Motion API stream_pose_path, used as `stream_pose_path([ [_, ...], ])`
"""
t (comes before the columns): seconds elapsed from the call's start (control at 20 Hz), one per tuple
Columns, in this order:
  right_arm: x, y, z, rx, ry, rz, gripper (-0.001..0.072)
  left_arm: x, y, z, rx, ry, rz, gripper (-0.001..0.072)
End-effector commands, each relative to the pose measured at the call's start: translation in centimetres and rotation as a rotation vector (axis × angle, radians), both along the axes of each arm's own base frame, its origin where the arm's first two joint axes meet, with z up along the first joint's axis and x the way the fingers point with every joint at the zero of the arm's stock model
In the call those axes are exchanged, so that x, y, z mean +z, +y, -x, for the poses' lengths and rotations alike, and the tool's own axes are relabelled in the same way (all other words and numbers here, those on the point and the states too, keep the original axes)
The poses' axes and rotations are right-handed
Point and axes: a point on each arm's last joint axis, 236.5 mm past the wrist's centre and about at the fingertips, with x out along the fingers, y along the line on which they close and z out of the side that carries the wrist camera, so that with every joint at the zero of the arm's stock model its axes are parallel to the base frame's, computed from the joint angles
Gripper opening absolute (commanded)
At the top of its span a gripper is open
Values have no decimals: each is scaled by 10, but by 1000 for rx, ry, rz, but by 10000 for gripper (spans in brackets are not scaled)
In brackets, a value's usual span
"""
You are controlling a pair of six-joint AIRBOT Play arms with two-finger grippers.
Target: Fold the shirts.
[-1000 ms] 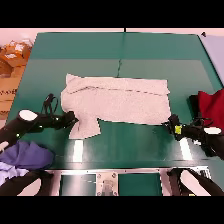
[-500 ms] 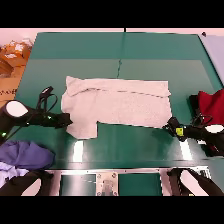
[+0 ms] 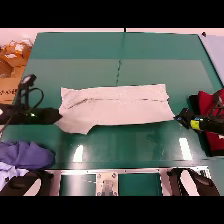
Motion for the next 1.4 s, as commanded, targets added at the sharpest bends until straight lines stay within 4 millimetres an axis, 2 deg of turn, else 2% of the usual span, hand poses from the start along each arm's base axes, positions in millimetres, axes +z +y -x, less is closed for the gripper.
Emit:
stream_pose_path([
  [0.0, 32, -4, -24, -16, -87, -6, 9, 24, 3, -36, 26, -101, -5, 17],
  [0.15, 39, -4, -62, -34, -160, -68, 9, 15, 4, -76, 23, -110, -22, 18],
  [0.3, 27, 0, -108, -14, -180, -83, 9, 3, 5, -122, 38, -111, -31, 18],
  [0.4, 10, 2, -140, 3, -165, -68, 9, -9, 5, -153, 45, -107, -37, 18],
  [0.7, -65, 17, -231, 82, -68, -74, 11, -61, 9, -235, 92, -100, -51, 21],
  [0.75, -74, 18, -245, 91, -66, -74, 87, -67, 10, -247, 105, -114, -52, 24],
  [0.8, -76, 16, -259, 93, -74, -71, 274, -67, 12, -258, 121, -143, -53, 256],
  [0.85, -70, 10, -271, 96, -93, -70, 446, -60, 18, -271, 150, -186, -53, 648],
  [0.9, -56, 0, -279, 111, -118, -63, 470, -50, 27, -280, 194, -210, -38, 699],
  [1.0, -25, -29, -278, 180, -138, -41, 470, -28, 49, -287, 245, -215, -19, 699],
  [1.1, -18, -62, -252, 239, -73, -30, 471, -14, 67, -282, 255, -177, -12, 699],
  [1.2, -31, -90, -218, 273, 13, -45, 471, -14, 73, -271, 239, -121, -12, 697],
  [1.25, -40, -100, -203, 276, 45, -59, 471, -17, 72, -265, 229, -97, -12, 589],
  [1.3, -50, -105, -191, 279, 68, -78, 471, -19, 68, -260, 212, -75, -12, 275],
  [1.35, -60, -107, -182, 286, 85, -90, 471, -21, 64, -256, 200, -60, -9, 19],
])
